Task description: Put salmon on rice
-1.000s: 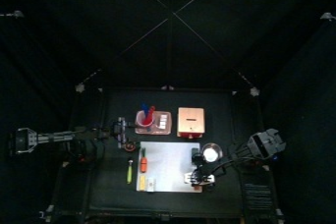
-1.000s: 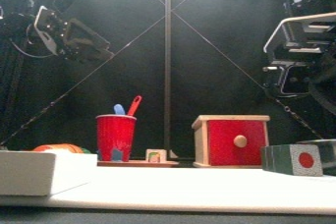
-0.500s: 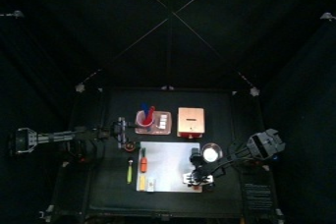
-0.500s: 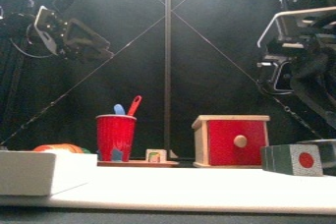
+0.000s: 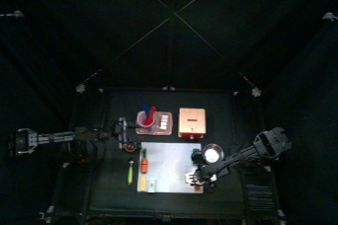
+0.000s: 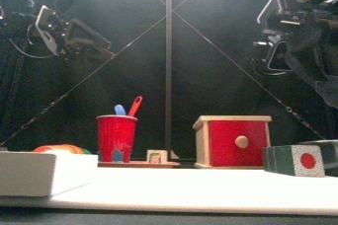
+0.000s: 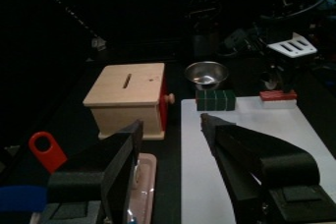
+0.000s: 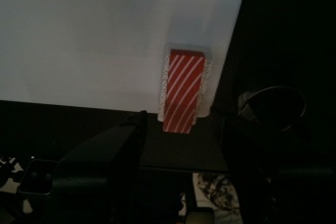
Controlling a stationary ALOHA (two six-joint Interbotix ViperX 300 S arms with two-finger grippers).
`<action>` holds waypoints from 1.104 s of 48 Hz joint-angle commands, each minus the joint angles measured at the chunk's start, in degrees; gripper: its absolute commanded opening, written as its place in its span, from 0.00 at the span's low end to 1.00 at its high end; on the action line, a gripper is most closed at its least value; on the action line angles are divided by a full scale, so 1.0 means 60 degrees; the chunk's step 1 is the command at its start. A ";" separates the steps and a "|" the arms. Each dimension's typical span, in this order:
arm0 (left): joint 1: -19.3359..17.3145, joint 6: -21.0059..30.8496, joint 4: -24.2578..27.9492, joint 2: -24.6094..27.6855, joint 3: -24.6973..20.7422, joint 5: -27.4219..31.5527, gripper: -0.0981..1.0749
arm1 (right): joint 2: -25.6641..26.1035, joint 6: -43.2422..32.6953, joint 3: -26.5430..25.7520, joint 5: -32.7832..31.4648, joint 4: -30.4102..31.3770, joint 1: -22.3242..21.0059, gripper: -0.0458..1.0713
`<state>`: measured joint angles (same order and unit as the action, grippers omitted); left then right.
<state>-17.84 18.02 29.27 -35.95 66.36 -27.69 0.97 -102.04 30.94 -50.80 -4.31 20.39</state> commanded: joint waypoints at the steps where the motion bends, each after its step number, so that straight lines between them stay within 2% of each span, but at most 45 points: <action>1: 0.0073 0.0000 -0.0029 -0.0015 -0.0278 -0.0088 0.82 | 0.0732 0.0059 0.0117 0.0000 0.0659 -0.0088 0.82; 9: 0.0278 0.0015 -0.0176 -0.0015 -0.0293 -0.0117 0.82 | 0.1743 0.0586 0.0894 0.0483 0.2534 -0.0205 0.82; 23: 0.0293 -0.0015 -0.0762 0.0000 -0.0278 -0.0132 0.82 | 0.3604 0.1978 0.2769 0.3091 0.4966 -0.1421 0.82; 36: 0.0205 0.0000 -0.1201 -0.0015 -0.0381 -0.0088 0.82 | 0.5112 0.3721 0.3955 0.5493 0.6826 -0.2798 0.82; 45: 0.0161 0.0000 -0.1758 0.0000 -0.0498 -0.0088 0.82 | 0.5728 0.4717 0.4409 0.6270 0.7998 -0.3530 0.82; 53: 0.0161 0.0000 -0.2285 0.0029 -0.0630 -0.0029 0.82 | 0.5757 0.5259 0.4526 0.6738 0.8994 -0.3911 0.82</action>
<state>-16.70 18.11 16.79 -35.86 64.25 -27.77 35.16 -71.19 58.62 -12.13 47.55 -2.20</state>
